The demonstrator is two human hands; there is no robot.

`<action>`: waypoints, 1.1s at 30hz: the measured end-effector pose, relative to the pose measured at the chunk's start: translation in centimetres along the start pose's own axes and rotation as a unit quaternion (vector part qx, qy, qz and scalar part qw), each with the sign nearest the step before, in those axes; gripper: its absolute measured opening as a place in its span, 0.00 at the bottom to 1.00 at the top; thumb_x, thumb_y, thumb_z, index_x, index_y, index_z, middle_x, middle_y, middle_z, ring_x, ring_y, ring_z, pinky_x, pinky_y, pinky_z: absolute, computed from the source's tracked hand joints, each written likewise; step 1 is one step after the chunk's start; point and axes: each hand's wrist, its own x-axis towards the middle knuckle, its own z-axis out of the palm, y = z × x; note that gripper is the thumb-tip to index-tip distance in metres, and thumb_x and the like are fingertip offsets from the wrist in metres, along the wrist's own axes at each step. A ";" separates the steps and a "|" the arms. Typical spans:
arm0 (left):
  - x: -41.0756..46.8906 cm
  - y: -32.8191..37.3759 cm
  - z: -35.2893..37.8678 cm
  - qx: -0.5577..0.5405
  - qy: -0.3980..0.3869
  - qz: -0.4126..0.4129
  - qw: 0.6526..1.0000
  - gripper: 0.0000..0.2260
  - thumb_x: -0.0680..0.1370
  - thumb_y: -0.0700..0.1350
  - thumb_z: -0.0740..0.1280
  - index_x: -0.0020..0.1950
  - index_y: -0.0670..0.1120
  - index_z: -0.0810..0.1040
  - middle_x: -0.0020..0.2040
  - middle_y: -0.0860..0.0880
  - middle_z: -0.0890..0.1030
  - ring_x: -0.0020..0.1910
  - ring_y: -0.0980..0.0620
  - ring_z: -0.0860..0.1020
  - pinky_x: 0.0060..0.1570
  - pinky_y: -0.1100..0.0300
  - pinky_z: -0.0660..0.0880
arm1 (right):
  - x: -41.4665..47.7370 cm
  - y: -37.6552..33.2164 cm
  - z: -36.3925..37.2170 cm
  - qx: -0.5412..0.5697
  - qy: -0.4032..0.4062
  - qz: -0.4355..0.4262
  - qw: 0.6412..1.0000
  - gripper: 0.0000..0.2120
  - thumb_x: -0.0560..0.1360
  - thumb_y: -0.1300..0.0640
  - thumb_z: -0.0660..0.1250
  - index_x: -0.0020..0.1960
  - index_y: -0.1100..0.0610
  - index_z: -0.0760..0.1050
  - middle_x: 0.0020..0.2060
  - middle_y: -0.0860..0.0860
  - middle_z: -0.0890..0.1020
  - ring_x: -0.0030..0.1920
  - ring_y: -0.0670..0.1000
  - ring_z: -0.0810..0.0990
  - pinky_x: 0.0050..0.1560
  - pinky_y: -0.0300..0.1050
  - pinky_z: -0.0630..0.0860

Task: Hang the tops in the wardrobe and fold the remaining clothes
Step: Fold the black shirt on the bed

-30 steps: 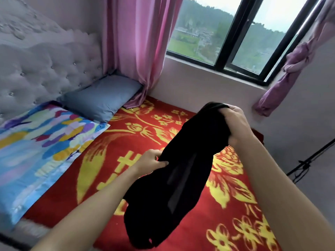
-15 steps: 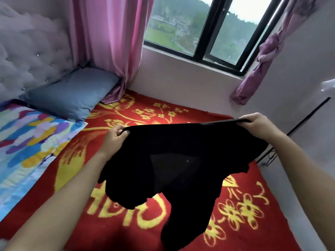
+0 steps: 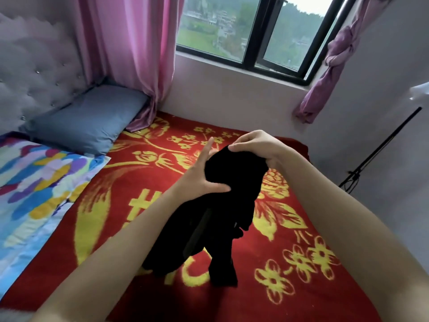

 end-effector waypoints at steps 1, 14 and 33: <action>0.5 0.4 0.7 -0.034 0.005 -0.011 0.999 0.45 0.68 0.44 0.76 0.75 0.61 0.51 0.61 0.57 0.74 0.60 0.59 0.75 0.55 0.69 0.73 | 0.2 -0.1 0.5 0.029 -0.007 -0.011 0.999 0.04 0.70 0.60 0.73 0.36 0.56 0.82 0.29 0.49 0.83 0.31 0.46 0.81 0.31 0.36 0.76; 2.2 3.3 -1.4 -0.170 0.147 0.077 0.971 0.13 0.72 0.35 0.71 0.47 0.54 0.80 0.40 0.60 0.83 0.42 0.62 0.81 0.39 0.72 0.74 | -1.6 14.9 9.4 0.042 -0.046 0.014 0.998 0.30 0.69 0.52 0.74 0.67 0.46 0.64 0.59 0.38 0.68 0.64 0.44 0.66 0.53 0.28 0.68; -2.9 -1.4 -6.8 -0.363 0.076 -0.012 0.929 0.18 0.65 0.39 0.76 0.51 0.55 0.83 0.49 0.54 0.84 0.50 0.57 0.81 0.44 0.66 0.77 | 0.7 16.2 13.9 0.116 -0.198 0.105 0.968 0.20 0.71 0.67 0.59 0.59 0.49 0.71 0.49 0.45 0.77 0.40 0.52 0.74 0.38 0.43 0.75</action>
